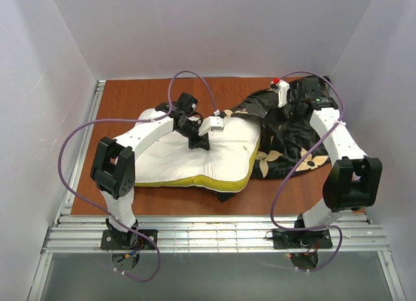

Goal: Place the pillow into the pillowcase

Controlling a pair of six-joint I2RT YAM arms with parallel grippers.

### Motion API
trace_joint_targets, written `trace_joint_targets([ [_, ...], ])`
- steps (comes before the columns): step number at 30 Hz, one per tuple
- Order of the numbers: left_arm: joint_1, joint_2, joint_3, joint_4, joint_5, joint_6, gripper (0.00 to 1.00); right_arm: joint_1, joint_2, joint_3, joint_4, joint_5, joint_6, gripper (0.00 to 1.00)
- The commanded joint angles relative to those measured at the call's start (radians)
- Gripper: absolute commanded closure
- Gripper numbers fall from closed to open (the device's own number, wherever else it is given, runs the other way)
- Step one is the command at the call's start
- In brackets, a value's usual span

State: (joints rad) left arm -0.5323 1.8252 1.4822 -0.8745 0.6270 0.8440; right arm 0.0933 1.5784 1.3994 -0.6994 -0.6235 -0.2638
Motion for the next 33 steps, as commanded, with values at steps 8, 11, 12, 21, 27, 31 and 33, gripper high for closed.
trace_joint_targets([
  [8, 0.040, 0.126, 0.197, 0.238, -0.113, -0.232, 1.00, 0.019, 0.043, -0.017, 0.014, 0.004, -0.055, 0.99],
  [11, 0.002, 0.241, 0.225, 0.256, -0.144, -0.263, 1.00, 0.036, 0.107, 0.065, 0.041, -0.010, -0.003, 0.99],
  [12, -0.008, 0.265, 0.213, 0.305, -0.185, -0.288, 1.00, 0.040, 0.142, 0.090, 0.043, -0.010, 0.014, 0.99],
  [21, -0.006, 0.310, 0.248, 0.313, -0.078, -0.549, 0.61, 0.048, 0.129, 0.064, 0.028, 0.113, 0.064, 0.70],
  [27, 0.011, 0.044, 0.109, 0.220, 0.050, -0.259, 0.02, -0.036, -0.107, -0.187, 0.025, 0.148, 0.115, 0.36],
  [31, -0.055, -0.062, -0.012, 0.175, -0.013, -0.039, 0.02, -0.040, -0.188, -0.312, 0.026, 0.136, 0.141, 0.39],
  [33, -0.107, -0.101, -0.077, 0.222, -0.067, 0.023, 0.02, -0.040, -0.190, -0.379, 0.029, 0.124, 0.158, 0.41],
])
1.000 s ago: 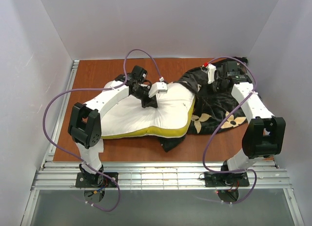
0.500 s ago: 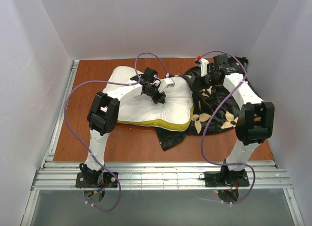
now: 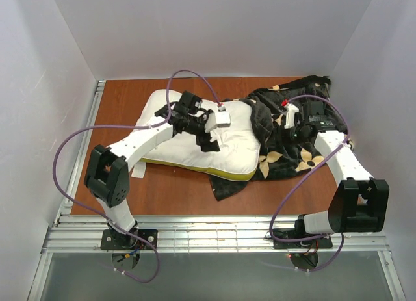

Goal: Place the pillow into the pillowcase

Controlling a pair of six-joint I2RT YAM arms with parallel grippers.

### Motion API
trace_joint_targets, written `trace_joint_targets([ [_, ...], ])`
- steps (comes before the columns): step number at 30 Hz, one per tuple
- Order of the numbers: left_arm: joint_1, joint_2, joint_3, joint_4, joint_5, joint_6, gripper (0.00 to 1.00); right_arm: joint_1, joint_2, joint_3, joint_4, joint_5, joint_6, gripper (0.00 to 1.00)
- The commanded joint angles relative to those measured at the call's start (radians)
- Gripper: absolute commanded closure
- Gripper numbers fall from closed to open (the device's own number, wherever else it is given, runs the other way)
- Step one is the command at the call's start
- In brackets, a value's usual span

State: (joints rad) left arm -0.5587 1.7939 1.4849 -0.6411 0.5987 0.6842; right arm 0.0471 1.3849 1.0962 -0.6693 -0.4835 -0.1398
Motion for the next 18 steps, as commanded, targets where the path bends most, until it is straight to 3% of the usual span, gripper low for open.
trace_joint_targets([
  [1, -0.136, -0.085, -0.115, 0.024, -0.072, 0.195, 0.02, 0.002, 0.005, -0.096, 0.000, -0.032, 0.037, 0.42],
  [5, -0.257, -0.111, -0.270, 0.210, -0.216, 0.239, 0.02, -0.032, 0.011, -0.119, 0.002, -0.047, 0.036, 0.42],
  [12, -0.368, -0.010, -0.330, 0.509, -0.456, 0.225, 0.02, -0.110, 0.008, -0.140, -0.015, -0.110, 0.020, 0.30],
  [14, -0.379, 0.033, -0.324, 0.511, -0.473, 0.207, 0.02, -0.110, -0.003, -0.148, -0.015, -0.107, 0.017, 0.30],
  [17, -0.368, 0.062, -0.276, 0.463, -0.440, 0.135, 0.43, -0.110, -0.004, -0.151, -0.015, -0.090, 0.008, 0.30],
  [18, -0.357, 0.062, -0.256, 0.402, -0.403, 0.102, 0.67, -0.110, -0.001, -0.151, -0.012, -0.086, 0.008, 0.32],
])
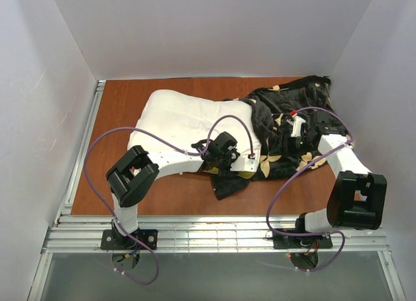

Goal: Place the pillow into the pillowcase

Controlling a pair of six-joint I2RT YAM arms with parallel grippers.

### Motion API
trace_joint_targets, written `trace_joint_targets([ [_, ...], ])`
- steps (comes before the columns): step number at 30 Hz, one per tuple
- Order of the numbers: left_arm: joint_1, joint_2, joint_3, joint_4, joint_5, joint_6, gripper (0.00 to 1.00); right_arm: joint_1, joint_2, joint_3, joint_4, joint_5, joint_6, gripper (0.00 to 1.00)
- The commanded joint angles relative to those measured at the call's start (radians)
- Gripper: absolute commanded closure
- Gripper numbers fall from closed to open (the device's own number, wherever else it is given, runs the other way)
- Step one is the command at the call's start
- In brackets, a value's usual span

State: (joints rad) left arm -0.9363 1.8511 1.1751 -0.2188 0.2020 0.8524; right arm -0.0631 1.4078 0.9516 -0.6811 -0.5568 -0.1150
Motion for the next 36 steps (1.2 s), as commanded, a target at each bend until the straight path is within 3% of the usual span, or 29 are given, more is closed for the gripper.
trace_joint_targets([
  [1, 0.046, 0.011, 0.113, -0.049, 0.079, -0.135, 0.81, 0.000, -0.017, -0.007, 0.003, -0.011, -0.017, 0.32],
  [2, 0.066, 0.017, 0.150, -0.144, 0.141, -0.165, 0.91, 0.000, -0.010, -0.007, 0.009, -0.012, -0.014, 0.33],
  [4, 0.124, 0.052, 0.260, -0.212, 0.289, -0.228, 1.00, 0.000, 0.008, -0.007, 0.046, 0.000, 0.000, 0.34],
  [11, 0.283, 0.131, 0.422, -0.341, 0.594, -0.437, 1.00, 0.038, 0.039, -0.048, 0.253, 0.038, 0.113, 0.36],
  [14, 0.294, 0.137, 0.431, -0.347, 0.613, -0.455, 1.00, 0.060, 0.063, -0.040, 0.319, 0.063, 0.178, 0.36],
  [22, 0.310, 0.155, 0.446, -0.343, 0.655, -0.515, 1.00, 0.261, 0.132, -0.020, 0.405, 0.181, 0.250, 0.29],
  [29, 0.341, 0.161, 0.455, -0.324, 0.689, -0.569, 1.00, 0.276, 0.207, -0.048, 0.439, 0.386, 0.299, 0.36],
  [32, 0.346, 0.165, 0.460, -0.323, 0.697, -0.573, 1.00, 0.278, 0.233, -0.033, 0.442, 0.385, 0.310, 0.37],
  [36, 0.347, 0.175, 0.463, -0.320, 0.697, -0.582, 1.00, 0.278, 0.283, 0.012, 0.449, 0.338, 0.322, 0.45],
])
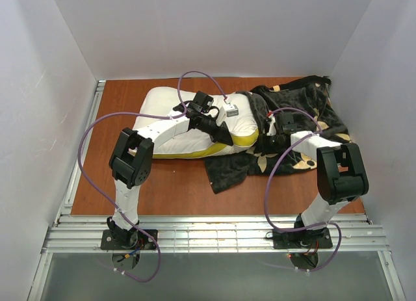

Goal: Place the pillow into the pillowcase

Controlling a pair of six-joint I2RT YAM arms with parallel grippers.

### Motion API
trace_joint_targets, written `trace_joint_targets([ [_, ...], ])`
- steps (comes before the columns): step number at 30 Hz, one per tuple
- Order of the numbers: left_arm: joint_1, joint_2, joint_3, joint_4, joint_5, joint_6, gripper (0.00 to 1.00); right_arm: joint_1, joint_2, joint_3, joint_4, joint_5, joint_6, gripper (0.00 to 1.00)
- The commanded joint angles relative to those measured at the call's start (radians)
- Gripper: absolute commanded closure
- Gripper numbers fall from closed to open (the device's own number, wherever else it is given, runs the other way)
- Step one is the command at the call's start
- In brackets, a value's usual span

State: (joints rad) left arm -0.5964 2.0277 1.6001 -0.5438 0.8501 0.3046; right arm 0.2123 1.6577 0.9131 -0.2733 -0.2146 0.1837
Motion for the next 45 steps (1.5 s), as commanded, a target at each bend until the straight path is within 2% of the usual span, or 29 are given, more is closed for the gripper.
trace_joint_targets([
  [1, 0.007, 0.002, 0.040, 0.010, 0.040, -0.041, 1.00, 0.001, 0.042, 0.059, 0.040, -0.029, 0.019, 0.70],
  [3, 0.007, 0.005, 0.043, 0.018, 0.018, -0.067, 1.00, 0.001, 0.039, 0.072, 0.025, -0.092, -0.006, 0.98],
  [7, 0.007, 0.000, 0.054, 0.063, -0.075, -0.149, 1.00, -0.016, -0.088, 0.011, -0.019, -0.265, -0.094, 0.99],
  [10, 0.003, 0.019, 0.072, 0.117, -0.079, -0.255, 1.00, -0.017, -0.257, -0.032, -0.062, -0.376, -0.166, 0.99],
  [13, -0.029, 0.063, 0.115, 0.159, -0.100, -0.344, 1.00, -0.017, -0.338, -0.052, -0.095, -0.454, -0.219, 0.99],
  [17, -0.088, 0.101, 0.120, 0.241, -0.184, -0.438, 1.00, -0.017, -0.384, -0.051, -0.133, -0.581, -0.247, 0.99],
  [19, -0.121, 0.135, 0.109, 0.287, -0.288, -0.493, 1.00, -0.016, -0.407, -0.042, -0.133, -0.623, -0.240, 0.99],
  [21, -0.132, 0.169, 0.116, 0.304, -0.305, -0.528, 1.00, -0.014, -0.406, -0.040, -0.144, -0.643, -0.234, 0.99],
  [23, -0.128, 0.215, 0.123, 0.332, -0.269, -0.610, 1.00, -0.014, -0.397, -0.054, -0.165, -0.655, -0.247, 0.99],
  [25, -0.117, 0.220, 0.124, 0.355, -0.162, -0.642, 1.00, -0.013, -0.395, -0.069, -0.168, -0.646, -0.251, 0.99],
  [26, -0.112, 0.201, 0.110, 0.384, -0.126, -0.641, 0.94, -0.014, -0.394, -0.078, -0.168, -0.619, -0.257, 0.99],
  [27, -0.109, 0.174, 0.045, 0.404, -0.088, -0.628, 0.78, -0.014, -0.394, -0.082, -0.168, -0.608, -0.259, 0.99],
  [29, -0.099, 0.053, -0.044, 0.461, -0.059, -0.602, 0.58, -0.014, -0.385, -0.082, -0.167, -0.585, -0.259, 0.99],
  [31, -0.082, -0.026, -0.141, 0.493, -0.017, -0.602, 0.32, -0.014, -0.369, -0.085, -0.155, -0.589, -0.242, 0.99],
  [33, -0.063, -0.119, -0.190, 0.495, 0.023, -0.637, 0.25, -0.014, -0.366, -0.095, -0.142, -0.586, -0.218, 0.99],
  [35, -0.039, -0.182, -0.261, 0.481, 0.002, -0.642, 0.24, -0.014, -0.365, -0.099, -0.132, -0.569, -0.210, 0.99],
  [38, -0.045, -0.279, -0.319, 0.381, -0.191, -0.453, 0.24, -0.013, -0.366, -0.099, -0.124, -0.563, -0.199, 0.99],
  [39, -0.052, -0.300, -0.330, 0.348, -0.244, -0.312, 0.24, -0.014, -0.366, -0.097, -0.124, -0.560, -0.196, 0.99],
  [42, -0.059, -0.319, -0.393, 0.332, -0.313, -0.066, 0.23, -0.014, -0.368, -0.100, -0.133, -0.542, -0.196, 0.99],
  [43, -0.059, -0.317, -0.407, 0.331, -0.318, 0.088, 0.23, -0.014, -0.369, -0.108, -0.133, -0.536, -0.197, 0.99],
  [45, -0.060, -0.302, -0.420, 0.297, -0.312, 0.216, 0.22, -0.014, -0.368, -0.115, -0.141, -0.525, -0.196, 0.99],
])
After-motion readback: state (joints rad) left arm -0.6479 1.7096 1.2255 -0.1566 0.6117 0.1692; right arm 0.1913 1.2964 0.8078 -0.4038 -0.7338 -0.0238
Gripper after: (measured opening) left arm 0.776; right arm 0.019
